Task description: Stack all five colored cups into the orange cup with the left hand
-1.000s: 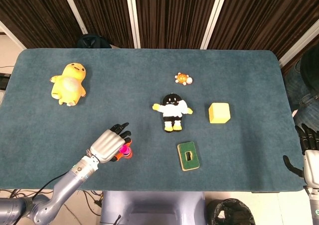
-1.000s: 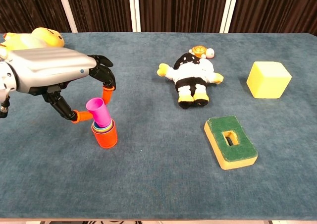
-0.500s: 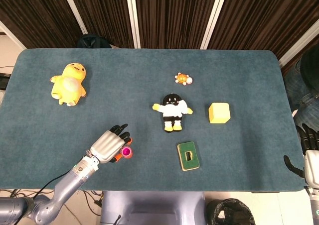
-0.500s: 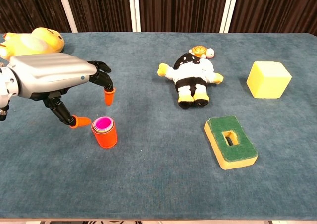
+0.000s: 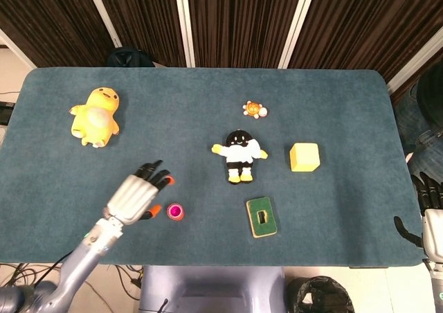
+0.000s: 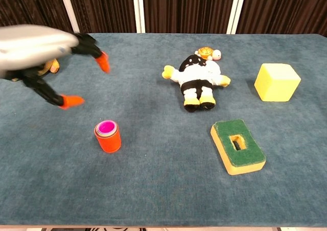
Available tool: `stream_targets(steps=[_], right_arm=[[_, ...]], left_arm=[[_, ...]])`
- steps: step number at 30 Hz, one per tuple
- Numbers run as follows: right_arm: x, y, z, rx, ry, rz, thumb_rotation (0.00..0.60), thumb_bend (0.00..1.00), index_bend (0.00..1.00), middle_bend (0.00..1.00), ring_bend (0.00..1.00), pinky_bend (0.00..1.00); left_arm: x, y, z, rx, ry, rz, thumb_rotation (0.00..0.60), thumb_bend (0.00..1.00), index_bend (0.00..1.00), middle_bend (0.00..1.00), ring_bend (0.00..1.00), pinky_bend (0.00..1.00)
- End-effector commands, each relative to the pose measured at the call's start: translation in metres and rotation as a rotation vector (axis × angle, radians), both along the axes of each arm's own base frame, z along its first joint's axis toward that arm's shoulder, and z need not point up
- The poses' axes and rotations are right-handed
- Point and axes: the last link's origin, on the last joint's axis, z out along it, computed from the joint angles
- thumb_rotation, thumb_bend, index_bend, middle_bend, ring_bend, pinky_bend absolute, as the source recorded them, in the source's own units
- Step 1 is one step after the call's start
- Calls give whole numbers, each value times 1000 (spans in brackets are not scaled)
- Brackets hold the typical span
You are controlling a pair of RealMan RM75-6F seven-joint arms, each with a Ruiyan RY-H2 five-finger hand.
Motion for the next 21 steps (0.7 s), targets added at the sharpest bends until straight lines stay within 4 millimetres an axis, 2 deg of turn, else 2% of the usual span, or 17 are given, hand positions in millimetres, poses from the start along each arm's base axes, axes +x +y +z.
stream_targets(steps=[1, 5, 7, 11, 14, 21], right_arm=[[1, 0, 0, 1, -1, 1, 600, 374, 72, 44, 72, 36], [1, 1, 1, -6, -2, 3, 600, 374, 72, 44, 72, 36], [2, 1, 0, -3, -1, 4, 600, 374, 72, 44, 72, 36], [3, 1, -2, 6, 4, 8, 600, 374, 72, 44, 71, 36], [2, 1, -3, 11, 7, 6, 600, 374, 72, 44, 71, 36], [2, 1, -4, 22, 14, 1, 600, 373, 72, 44, 72, 36]], left_arm=[[-57, -41, 33, 173, -107, 133, 600, 262, 257, 168, 0, 130], [-94, -53, 46, 278, -228, 198, 600, 262, 206, 153, 0, 125], [-115, -56, 53, 333, -214, 227, 600, 262, 163, 129, 0, 110], [-140, -65, 59, 398, -157, 286, 600, 262, 126, 109, 0, 102], [-150, -71, 61, 411, -168, 324, 600, 262, 109, 104, 0, 95], [-151, -73, 70, 448, -145, 314, 600, 262, 102, 104, 0, 93]])
